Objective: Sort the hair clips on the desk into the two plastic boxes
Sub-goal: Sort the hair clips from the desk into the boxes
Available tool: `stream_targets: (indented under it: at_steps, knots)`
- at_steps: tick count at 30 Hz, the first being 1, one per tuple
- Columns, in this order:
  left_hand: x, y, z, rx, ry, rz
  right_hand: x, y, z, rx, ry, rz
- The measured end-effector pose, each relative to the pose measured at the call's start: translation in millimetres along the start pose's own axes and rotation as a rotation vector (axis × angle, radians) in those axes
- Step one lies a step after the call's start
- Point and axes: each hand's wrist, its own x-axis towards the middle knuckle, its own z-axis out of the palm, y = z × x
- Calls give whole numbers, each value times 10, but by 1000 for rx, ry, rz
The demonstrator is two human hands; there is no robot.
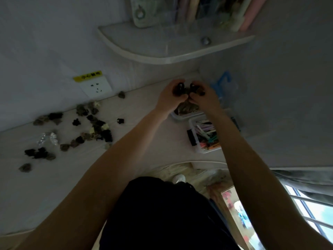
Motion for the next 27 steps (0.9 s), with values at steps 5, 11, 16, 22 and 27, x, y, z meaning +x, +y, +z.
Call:
stream_targets:
  at_steps: [5,11,16,22,27]
  knots:
    - [74,-98,69,361,-142,81,74,89,-96,-296,-38,-73]
    - [-64,-195,-161,553,-73,298,-103,74,19,-487,104,-276]
    - [-526,-527,-694,609,257,376,-478,-18,516,-448,-11,-482]
    - [-1302,-1336,-1568,723,553,60,-682,236,1398,-651,-462,-312]
    - [-1662,-1814,-2079,795,447,-223,-632,290,1928,-841,-451,-256]
